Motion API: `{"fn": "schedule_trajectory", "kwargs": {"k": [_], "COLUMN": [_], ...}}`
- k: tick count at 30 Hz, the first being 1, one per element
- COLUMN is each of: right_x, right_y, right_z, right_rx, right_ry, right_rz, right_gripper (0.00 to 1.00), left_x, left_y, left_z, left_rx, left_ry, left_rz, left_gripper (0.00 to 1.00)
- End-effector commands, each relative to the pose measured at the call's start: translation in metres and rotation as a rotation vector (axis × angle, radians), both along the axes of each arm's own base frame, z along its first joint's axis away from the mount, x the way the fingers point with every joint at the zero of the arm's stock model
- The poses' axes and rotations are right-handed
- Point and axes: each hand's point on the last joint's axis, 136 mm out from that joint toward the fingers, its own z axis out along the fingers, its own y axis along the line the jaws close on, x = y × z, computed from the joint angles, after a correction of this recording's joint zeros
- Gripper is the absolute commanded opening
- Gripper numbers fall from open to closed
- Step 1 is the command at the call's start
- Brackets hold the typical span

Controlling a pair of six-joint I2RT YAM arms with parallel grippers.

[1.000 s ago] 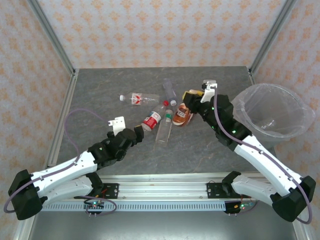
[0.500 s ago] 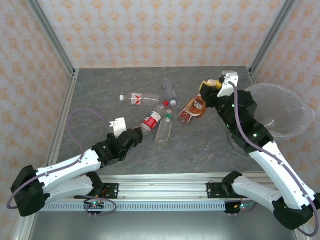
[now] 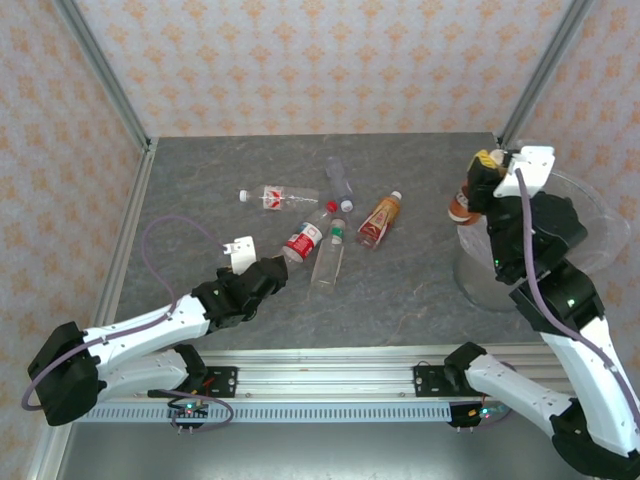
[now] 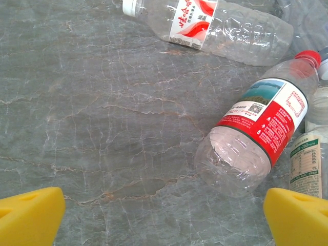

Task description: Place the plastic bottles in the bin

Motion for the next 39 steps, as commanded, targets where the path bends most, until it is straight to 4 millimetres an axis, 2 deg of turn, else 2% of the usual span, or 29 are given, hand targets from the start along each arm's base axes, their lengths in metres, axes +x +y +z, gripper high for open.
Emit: {"fn": "schedule_trajectory", "kwargs": {"k": [1, 6, 10, 13, 17, 22, 28, 31, 35, 39], "right_x": [-0.014, -0.013, -0.005, 0.008, 0.029, 0.040, 0.052, 0.058, 0.065, 0.078], "right_y": [-0.031, -0.051, -0.058, -0.069, -0.097, -0.130, -0.162, -0.167, -0.182, -0.174], "right_z": [0.015, 0.019, 0.025, 0.021, 0.002, -0.017, -0.065, -0.077, -0.097, -0.129], "right_rx": [-0.049, -0.128, -0.133, -0.112, -0.072, -0.031, 0.003, -0.025, -0.011, 0.053], "right_ry": [-0.027, -0.034, -0.037, -0.019, 0.056, 0.137, 0.282, 0.317, 0.381, 0.461], "right_rz": [-0.144, -0.305, -0.353, -0.386, -0.450, -0.498, -0.483, -0.468, -0.497, -0.416], "right_gripper": [0.00, 0.00, 0.00, 0.00, 0.00, 0.00, 0.00, 0.00, 0.00, 0.00], "left_x": [0.010, 0.009, 0.009, 0.008, 0.006, 0.002, -0.001, -0.001, -0.001, 0.000], "left_y": [0.004, 0.004, -0.002, 0.000, 0.007, 0.015, 0.022, 0.024, 0.026, 0.025], "left_z": [0.016, 0.015, 0.016, 0.017, 0.017, 0.018, 0.020, 0.021, 0.019, 0.019], "left_rx": [-0.025, -0.039, -0.055, -0.057, -0.055, -0.060, -0.065, -0.064, -0.058, -0.059], "left_ry": [-0.063, -0.065, -0.066, -0.070, -0.076, -0.089, -0.108, -0.112, -0.110, -0.109], "left_rz": [0.060, 0.061, 0.028, 0.039, 0.063, 0.086, 0.109, 0.112, 0.116, 0.117], "left_gripper": [1.00, 1.00, 1.00, 1.00, 1.00, 1.00, 1.00, 1.00, 1.00, 1.00]}}
